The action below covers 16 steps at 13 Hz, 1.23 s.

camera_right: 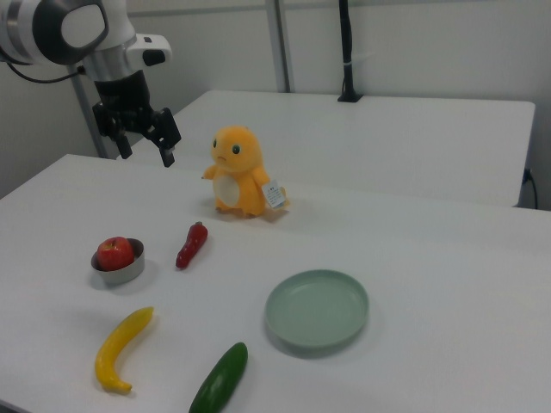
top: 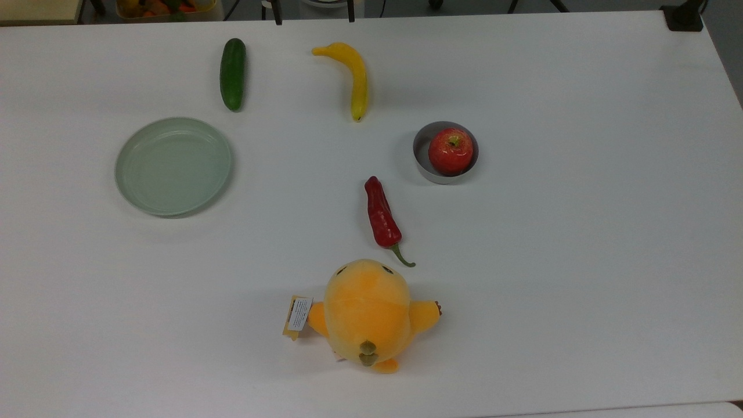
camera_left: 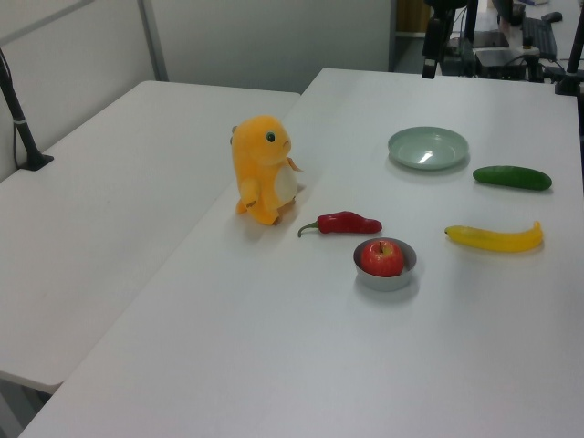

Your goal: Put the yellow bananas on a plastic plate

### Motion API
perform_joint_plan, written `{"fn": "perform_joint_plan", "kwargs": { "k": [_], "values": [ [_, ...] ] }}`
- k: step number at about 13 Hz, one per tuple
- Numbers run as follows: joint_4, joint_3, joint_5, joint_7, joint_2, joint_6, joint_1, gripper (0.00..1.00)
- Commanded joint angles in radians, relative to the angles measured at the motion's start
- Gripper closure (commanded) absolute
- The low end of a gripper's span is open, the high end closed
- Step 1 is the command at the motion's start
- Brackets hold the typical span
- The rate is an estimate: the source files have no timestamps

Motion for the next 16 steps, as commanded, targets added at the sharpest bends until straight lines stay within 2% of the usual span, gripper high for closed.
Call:
{"fn": "perform_joint_plan", "kwargs": {
  "k": [1, 16],
  "values": [
    [-0.031, -0.005, 0.013, -0.022, -0.016, 0.024, 0.012, 0.00],
    [-0.069, 0.000, 0.008, -0.024, -0.016, 0.029, 0.018, 0.00]
  ]
}}
